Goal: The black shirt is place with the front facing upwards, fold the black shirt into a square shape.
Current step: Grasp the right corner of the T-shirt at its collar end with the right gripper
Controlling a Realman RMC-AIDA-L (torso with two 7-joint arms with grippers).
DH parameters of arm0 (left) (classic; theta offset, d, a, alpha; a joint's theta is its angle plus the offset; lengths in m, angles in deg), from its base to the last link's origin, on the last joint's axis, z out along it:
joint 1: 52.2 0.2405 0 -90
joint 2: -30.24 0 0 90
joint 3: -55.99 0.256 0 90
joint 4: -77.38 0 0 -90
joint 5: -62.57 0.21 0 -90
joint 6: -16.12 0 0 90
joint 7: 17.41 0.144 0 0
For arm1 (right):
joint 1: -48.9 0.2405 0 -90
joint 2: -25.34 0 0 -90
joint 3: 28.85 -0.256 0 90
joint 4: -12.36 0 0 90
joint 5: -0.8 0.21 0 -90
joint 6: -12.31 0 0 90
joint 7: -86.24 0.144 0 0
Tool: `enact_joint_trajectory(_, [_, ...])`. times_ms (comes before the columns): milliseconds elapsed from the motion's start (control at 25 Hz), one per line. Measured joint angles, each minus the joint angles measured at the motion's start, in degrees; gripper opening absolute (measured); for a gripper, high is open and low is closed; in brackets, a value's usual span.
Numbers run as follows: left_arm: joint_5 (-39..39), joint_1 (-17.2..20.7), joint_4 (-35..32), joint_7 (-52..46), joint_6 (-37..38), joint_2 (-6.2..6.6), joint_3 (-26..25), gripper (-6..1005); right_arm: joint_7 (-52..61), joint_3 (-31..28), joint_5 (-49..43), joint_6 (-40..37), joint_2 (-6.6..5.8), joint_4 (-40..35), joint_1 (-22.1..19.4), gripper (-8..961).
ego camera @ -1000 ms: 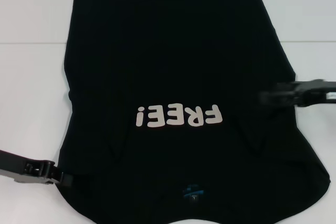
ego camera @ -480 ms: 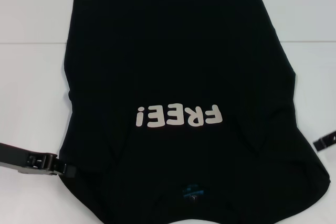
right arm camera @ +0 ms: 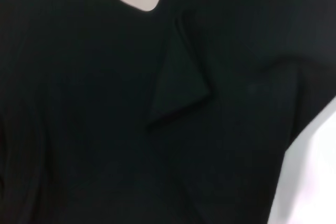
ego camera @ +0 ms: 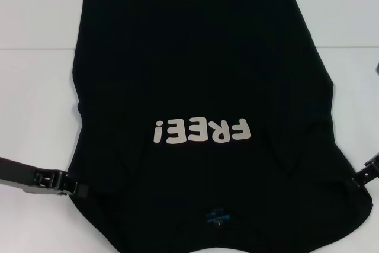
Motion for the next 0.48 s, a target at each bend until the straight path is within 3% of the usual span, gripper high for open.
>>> enact_joint_trajectory(480, [0.0, -0.3, 0.6, 0.1, -0.4, 0.37, 0.0, 29, 0.6, 3.1, -2.5, 1.4, 1.76, 0.6, 0.9, 791])
